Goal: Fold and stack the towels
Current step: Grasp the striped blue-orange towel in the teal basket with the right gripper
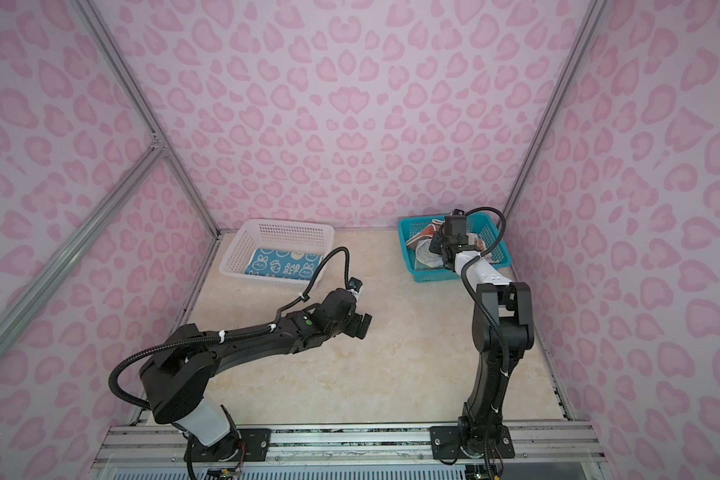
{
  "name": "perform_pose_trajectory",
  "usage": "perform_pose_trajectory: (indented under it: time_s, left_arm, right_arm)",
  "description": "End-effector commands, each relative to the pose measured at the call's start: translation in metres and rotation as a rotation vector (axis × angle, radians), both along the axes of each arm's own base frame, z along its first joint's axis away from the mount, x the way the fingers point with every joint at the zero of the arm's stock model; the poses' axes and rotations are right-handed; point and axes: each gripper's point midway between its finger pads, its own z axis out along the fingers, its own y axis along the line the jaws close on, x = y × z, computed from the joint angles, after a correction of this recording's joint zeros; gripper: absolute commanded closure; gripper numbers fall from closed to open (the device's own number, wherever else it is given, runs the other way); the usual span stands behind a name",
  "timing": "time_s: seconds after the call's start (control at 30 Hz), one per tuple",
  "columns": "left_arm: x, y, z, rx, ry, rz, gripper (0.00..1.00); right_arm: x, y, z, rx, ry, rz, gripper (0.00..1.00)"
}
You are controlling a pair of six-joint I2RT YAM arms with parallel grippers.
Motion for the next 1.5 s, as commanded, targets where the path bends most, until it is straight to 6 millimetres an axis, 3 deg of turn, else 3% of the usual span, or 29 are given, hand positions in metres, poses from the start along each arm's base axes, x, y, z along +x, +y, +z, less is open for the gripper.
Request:
perform_pose_trajectory:
  time_s: [0.0,0.13,0.53,0.67,0.8,0.87,1.0,1.1,1.13,1.47]
  left_arm:
    - [0.008,0.004,0.013,-0.007,-0.065,0.034,0.02]
    - [0.011,0.007,0.010,0.024,-0.077,0.044,0.02]
    - [0.017,0.008,0.000,0.076,-0.081,0.052,0.02]
    - [0.017,0.009,-0.002,0.082,-0.078,0.053,0.02]
    - [0.015,0.012,-0.002,0.082,-0.079,0.058,0.02]
    - [0.014,0.013,-0.002,0.080,-0.081,0.060,0.02]
    - [0.017,0.018,0.005,0.051,-0.110,0.097,0.02]
    - [0.021,0.021,0.011,0.023,-0.134,0.132,0.02]
    - [0.021,0.020,0.012,0.017,-0.134,0.132,0.02]
    - [0.019,0.024,0.035,-0.095,-0.179,0.161,0.02]
  right_arm:
    - [0.023,0.007,0.000,0.110,-0.062,-0.030,0.41]
    - [0.038,0.001,-0.006,0.150,-0.068,-0.103,0.41]
    - [0.042,-0.014,-0.038,0.121,-0.008,-0.200,0.46]
    - [0.045,-0.013,-0.044,0.126,-0.002,-0.190,0.59]
    - [0.046,-0.010,-0.051,0.146,0.011,-0.166,0.95]
    - [0.045,-0.008,-0.050,0.159,0.006,-0.147,1.00]
    - [0.038,-0.005,-0.022,0.151,-0.051,-0.104,1.00]
    - [0.030,-0.004,0.022,0.118,-0.126,-0.063,1.00]
    - [0.021,-0.003,0.025,0.103,-0.121,-0.043,1.00]
    - [-0.037,0.030,0.148,0.079,-0.287,0.189,1.00]
